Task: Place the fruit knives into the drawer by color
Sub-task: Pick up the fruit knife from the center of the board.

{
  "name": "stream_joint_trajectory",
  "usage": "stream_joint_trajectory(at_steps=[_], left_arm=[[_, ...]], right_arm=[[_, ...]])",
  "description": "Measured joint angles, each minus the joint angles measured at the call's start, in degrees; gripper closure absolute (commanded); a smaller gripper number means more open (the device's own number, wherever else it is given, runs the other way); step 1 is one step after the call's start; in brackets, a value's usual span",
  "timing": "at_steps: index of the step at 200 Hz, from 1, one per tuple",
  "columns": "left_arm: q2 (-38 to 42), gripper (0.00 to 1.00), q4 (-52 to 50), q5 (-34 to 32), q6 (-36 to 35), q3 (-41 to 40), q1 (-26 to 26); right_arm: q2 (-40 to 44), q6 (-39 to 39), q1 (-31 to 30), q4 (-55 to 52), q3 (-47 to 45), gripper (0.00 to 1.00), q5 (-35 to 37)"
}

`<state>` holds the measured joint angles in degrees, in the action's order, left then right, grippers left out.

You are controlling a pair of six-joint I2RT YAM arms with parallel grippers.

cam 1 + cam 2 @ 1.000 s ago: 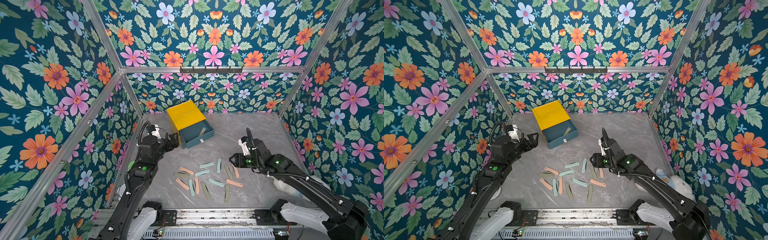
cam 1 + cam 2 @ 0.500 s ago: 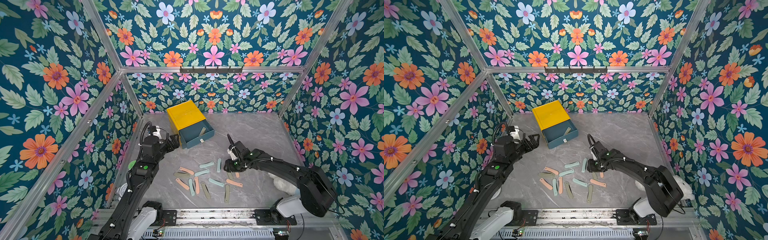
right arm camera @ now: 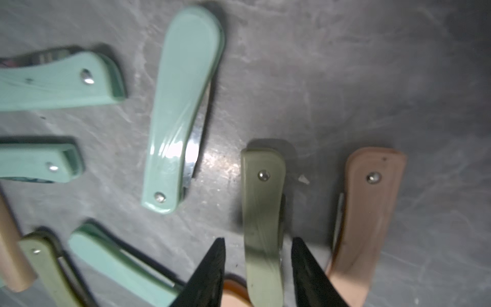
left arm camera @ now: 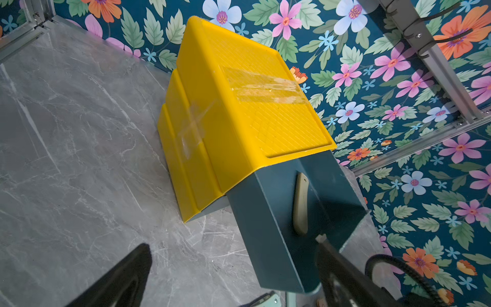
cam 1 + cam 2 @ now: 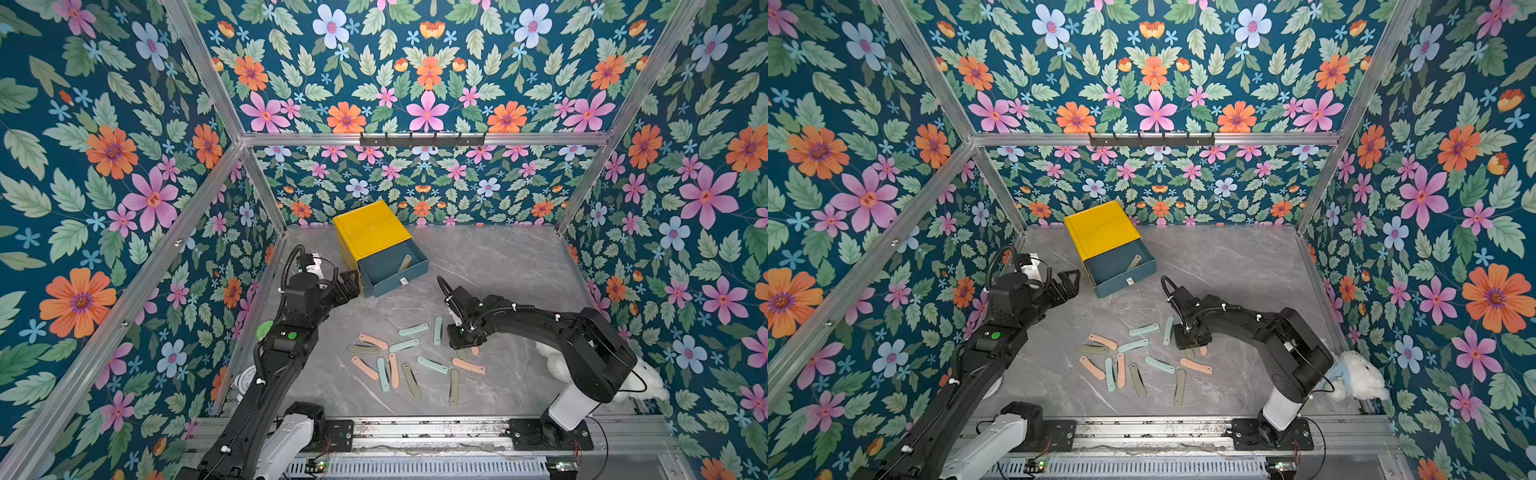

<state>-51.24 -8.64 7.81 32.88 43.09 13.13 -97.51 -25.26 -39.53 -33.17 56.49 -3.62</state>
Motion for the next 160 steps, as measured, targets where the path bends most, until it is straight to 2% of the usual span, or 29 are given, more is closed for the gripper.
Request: stream_joint_trajectory(at_steps=[34,103,160], left_arm=[[0.0,0.01,0.0,0.0,0.0,-0.4,0.0],[-0.2,0.01,0.1,0.0,0.0,-0.4,0.0],[-0.6,0.01,0.1,0.0,0.0,-0.5,0.0]], right_arm=[[-1.6,1.3,-0.8,-0.8,1.1,0.53,1.9],[-4.8,1.6,-1.6,-4.2,3.4,0.63,5.3],[-5.3,1.9,-2.3,-4.0,3.6,0.84,6.3]])
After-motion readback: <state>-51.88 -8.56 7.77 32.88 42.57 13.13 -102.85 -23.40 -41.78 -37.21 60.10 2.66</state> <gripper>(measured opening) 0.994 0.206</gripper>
